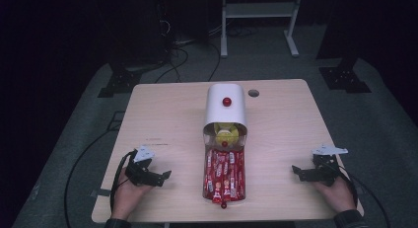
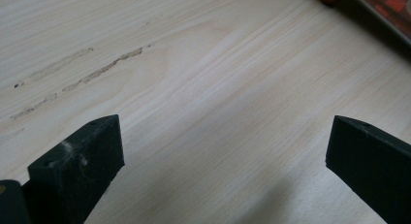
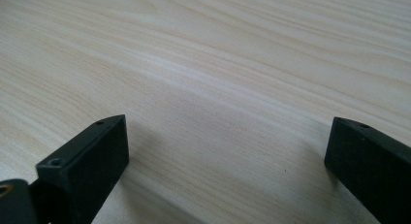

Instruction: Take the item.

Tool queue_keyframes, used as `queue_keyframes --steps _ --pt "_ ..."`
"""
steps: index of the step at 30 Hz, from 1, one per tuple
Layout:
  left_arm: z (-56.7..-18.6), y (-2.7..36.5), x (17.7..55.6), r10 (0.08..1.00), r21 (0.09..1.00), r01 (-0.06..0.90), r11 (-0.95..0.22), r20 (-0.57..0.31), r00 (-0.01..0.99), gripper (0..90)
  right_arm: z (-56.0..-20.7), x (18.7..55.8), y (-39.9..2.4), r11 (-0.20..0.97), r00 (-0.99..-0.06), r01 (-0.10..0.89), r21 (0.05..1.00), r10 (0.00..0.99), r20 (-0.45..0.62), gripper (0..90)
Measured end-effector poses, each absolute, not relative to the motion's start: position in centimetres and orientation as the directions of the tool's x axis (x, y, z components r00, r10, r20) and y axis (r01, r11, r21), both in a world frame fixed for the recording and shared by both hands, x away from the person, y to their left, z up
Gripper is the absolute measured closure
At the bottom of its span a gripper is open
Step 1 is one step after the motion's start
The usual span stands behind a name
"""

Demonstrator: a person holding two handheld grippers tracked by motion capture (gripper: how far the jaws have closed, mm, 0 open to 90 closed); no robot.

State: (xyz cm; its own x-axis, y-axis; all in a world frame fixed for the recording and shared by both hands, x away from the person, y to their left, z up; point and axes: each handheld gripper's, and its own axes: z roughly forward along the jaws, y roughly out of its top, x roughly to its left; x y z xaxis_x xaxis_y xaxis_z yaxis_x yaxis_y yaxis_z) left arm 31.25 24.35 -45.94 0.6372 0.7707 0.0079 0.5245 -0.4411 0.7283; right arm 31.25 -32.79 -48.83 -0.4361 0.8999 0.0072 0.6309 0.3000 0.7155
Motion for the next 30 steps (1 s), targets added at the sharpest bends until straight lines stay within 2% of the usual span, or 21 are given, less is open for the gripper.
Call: queue_keyframes --steps 30 --pt "-44.0 22.4 30.7 0.745 0.753 0.506 -0.421 -0.032 0.667 0.2 -48.8 31.3 -32.8 0.299 -0.436 0.631 0.716 0.900 0.008 1.3"
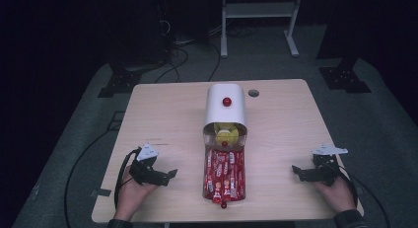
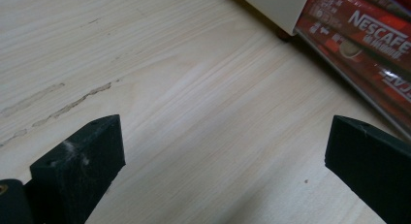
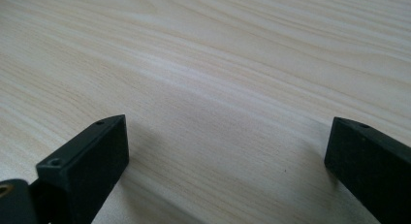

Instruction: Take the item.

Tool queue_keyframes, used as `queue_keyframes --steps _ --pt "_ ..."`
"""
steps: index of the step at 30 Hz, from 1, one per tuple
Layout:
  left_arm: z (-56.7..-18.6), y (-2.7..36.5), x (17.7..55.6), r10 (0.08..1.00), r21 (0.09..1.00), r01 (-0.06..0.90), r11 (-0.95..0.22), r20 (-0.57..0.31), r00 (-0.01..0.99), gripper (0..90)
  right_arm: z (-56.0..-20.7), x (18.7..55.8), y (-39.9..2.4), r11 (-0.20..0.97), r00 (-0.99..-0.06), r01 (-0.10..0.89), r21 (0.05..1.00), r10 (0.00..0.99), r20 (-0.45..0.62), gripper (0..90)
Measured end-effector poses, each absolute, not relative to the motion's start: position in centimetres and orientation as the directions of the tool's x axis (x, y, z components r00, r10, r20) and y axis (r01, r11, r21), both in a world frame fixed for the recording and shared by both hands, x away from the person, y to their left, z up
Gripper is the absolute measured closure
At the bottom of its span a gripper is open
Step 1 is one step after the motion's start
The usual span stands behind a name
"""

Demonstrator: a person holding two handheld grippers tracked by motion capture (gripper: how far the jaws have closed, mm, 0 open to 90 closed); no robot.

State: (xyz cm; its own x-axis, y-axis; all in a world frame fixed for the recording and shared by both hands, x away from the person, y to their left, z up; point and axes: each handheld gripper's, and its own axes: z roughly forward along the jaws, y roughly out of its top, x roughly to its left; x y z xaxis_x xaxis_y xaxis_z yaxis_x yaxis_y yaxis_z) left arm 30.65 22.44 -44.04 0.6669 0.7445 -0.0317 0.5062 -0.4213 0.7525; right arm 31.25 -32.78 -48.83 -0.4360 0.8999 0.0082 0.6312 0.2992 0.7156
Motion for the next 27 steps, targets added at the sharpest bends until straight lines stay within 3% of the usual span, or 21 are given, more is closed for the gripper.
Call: queue_keyframes --steps 27 --pt "-42.5 20.2 30.1 0.708 0.776 0.477 -0.412 -0.056 0.704 0.2 -48.8 31.2 -32.8 0.297 -0.435 0.634 0.714 0.901 0.011 1.3"
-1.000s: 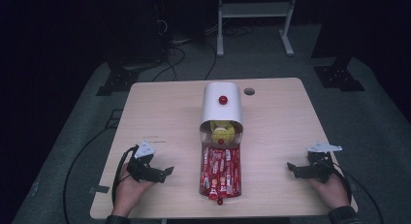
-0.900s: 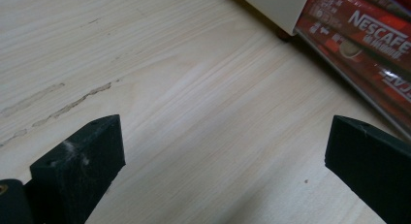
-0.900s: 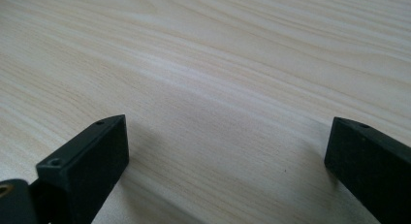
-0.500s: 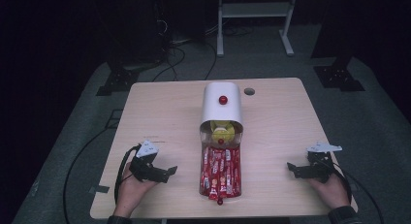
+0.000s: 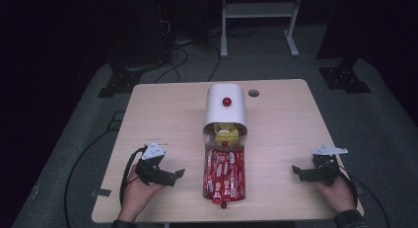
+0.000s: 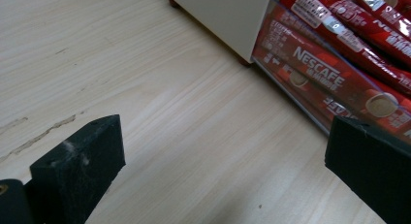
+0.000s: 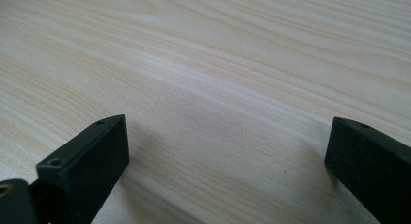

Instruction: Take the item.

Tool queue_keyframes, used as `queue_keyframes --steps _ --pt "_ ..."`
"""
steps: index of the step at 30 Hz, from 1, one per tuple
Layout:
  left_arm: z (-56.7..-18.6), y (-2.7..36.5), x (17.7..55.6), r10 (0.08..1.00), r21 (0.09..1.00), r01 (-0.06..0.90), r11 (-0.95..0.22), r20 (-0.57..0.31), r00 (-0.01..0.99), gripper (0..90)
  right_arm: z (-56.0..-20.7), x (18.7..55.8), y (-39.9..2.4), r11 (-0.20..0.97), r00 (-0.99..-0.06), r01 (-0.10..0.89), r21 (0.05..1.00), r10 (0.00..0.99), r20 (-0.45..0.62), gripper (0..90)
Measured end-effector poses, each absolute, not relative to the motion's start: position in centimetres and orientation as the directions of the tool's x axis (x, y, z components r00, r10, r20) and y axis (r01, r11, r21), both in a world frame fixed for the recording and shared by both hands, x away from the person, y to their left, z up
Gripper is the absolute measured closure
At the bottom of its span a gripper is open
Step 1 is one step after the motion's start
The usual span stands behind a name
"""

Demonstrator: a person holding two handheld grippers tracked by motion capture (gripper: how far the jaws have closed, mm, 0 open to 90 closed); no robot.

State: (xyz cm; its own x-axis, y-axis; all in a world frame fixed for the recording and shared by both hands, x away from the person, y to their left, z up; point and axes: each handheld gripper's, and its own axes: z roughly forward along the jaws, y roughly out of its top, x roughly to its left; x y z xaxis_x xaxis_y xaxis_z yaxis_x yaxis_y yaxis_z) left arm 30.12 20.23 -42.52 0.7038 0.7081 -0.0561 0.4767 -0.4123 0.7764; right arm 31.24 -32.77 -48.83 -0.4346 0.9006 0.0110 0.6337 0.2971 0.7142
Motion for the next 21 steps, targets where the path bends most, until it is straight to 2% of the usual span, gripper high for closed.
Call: queue_keyframes --steps 21 --pt "-41.5 18.3 29.7 0.676 0.786 0.451 -0.423 -0.057 0.734 0.2 -48.8 31.2 -32.8 0.297 -0.435 0.633 0.714 0.900 0.011 1.3"
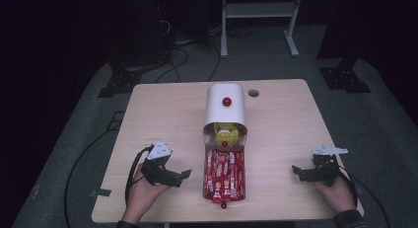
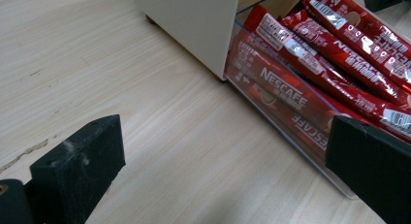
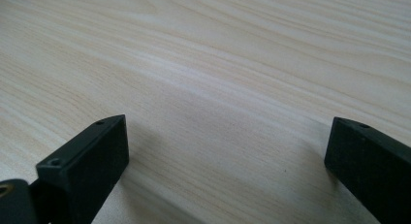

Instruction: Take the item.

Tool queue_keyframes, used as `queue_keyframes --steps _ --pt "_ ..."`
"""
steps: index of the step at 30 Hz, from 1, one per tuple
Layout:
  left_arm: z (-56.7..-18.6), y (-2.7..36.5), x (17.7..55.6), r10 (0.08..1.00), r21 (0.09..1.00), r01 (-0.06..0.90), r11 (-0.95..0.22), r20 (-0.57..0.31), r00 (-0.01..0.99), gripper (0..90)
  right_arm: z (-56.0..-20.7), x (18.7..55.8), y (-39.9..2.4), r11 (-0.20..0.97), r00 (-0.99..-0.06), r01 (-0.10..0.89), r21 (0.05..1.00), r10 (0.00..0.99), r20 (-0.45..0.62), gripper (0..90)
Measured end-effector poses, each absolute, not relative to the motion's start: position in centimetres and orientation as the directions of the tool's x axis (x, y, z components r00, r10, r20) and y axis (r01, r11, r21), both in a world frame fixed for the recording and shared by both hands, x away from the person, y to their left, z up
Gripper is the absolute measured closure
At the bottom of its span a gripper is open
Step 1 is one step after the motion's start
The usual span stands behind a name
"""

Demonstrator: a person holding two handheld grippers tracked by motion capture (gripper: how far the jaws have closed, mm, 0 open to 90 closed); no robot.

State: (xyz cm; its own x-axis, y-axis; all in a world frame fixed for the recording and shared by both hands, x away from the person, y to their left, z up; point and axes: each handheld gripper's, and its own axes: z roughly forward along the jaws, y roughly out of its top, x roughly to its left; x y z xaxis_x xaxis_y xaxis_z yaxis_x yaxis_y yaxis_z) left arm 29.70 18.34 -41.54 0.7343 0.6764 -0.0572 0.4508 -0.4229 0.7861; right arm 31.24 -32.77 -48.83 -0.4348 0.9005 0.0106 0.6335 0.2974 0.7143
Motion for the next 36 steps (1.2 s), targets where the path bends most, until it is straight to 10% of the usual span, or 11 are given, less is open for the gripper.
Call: queue_keyframes --steps 36 --pt "-39.9 13.6 28.9 0.611 0.807 0.400 -0.435 -0.062 0.789 0.2 -48.8 31.2 -32.8 0.298 -0.435 0.633 0.715 0.900 0.010 1.3"
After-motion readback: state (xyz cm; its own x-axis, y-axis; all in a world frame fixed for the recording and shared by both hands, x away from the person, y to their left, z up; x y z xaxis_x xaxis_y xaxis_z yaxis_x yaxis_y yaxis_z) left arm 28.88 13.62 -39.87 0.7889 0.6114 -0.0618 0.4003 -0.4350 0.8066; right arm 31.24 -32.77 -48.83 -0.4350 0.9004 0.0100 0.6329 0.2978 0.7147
